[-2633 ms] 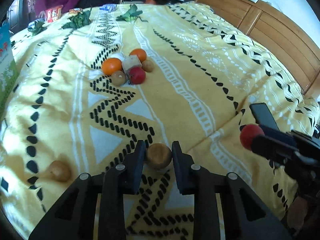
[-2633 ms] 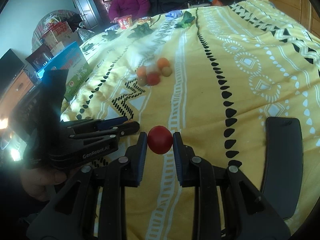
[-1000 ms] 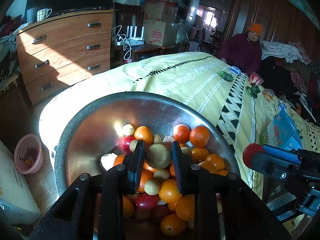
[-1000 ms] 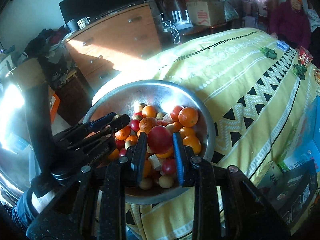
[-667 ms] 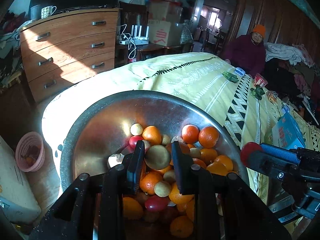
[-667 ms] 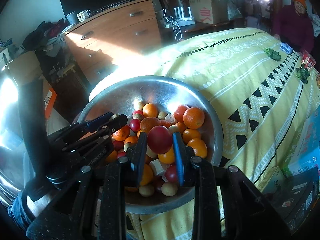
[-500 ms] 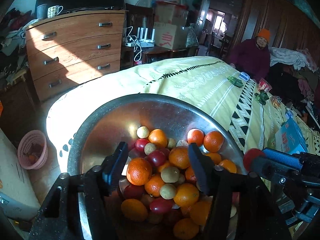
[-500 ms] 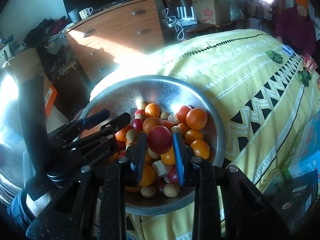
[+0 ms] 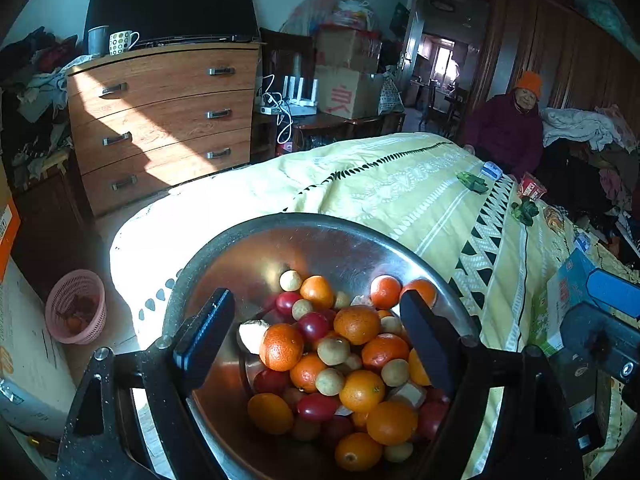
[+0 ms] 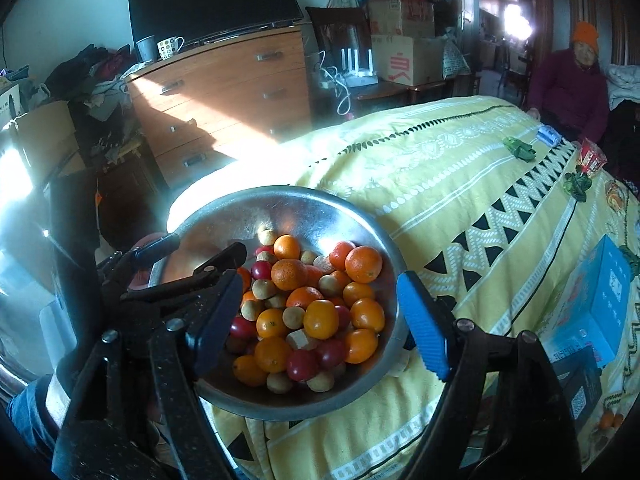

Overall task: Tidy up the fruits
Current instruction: 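Drop the brown fruit and red tomato into the steel bowl with both grippers, then move both tools back over the bed toward the fruit cluster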

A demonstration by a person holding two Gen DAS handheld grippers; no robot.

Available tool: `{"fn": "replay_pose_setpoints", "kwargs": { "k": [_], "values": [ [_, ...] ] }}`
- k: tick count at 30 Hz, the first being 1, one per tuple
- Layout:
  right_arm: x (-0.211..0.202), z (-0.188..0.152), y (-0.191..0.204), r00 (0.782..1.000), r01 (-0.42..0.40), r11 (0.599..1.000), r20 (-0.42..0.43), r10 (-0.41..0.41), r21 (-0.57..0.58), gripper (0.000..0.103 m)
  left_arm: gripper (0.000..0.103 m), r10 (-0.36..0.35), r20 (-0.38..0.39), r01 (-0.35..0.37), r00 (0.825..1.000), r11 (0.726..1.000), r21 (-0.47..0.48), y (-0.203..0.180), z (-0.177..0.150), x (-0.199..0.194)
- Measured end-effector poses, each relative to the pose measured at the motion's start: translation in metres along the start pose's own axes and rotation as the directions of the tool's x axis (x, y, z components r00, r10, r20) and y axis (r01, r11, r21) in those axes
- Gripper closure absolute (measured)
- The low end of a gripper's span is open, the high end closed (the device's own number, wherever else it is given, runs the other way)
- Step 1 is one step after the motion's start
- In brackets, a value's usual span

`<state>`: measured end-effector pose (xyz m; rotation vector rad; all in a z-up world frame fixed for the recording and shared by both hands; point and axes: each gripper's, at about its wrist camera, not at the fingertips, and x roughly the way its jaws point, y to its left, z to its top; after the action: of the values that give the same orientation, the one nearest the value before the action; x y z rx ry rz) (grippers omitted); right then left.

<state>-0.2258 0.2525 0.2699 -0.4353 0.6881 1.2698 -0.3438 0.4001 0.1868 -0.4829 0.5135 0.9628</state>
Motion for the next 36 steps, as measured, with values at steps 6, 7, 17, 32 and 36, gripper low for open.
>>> {"fn": "replay_pose_setpoints", "kwargs": {
  "k": [6, 7, 17, 32, 36],
  "values": [
    [-0.054, 0.003, -0.004, 0.984, 0.129, 0.991, 0.126, -0.122, -0.041, 0.016, 0.014, -0.017, 0.068, 0.017, 0.998, 1.000, 0.008, -0.017, 0.010, -0.036],
    [-0.064, 0.003, -0.007, 0.979, 0.148, 0.988, 0.146, -0.141, -0.041, 0.015, 0.010, -0.022, 0.082, 0.022, 0.996, 1.000, 0.008, -0.021, 0.011, -0.043],
    [-0.147, -0.018, -0.045, 0.910, 0.333, 0.943, 0.254, -0.328, 0.025, 0.007, 0.001, -0.112, 0.208, 0.096, 0.972, 0.992, 0.085, -0.084, 0.012, -0.114],
    [-0.241, -0.098, -0.147, 0.772, 0.559, 0.790, 0.190, -0.606, 0.251, 0.004, 0.000, -0.364, 0.218, 0.278, 0.905, 0.897, 0.344, -0.262, -0.024, -0.188],
    [-0.255, -0.124, -0.171, 0.751, 0.585, 0.753, 0.150, -0.643, 0.302, 0.004, 0.000, -0.412, 0.179, 0.312, 0.893, 0.857, 0.411, -0.308, -0.046, -0.194]
  ]
}}
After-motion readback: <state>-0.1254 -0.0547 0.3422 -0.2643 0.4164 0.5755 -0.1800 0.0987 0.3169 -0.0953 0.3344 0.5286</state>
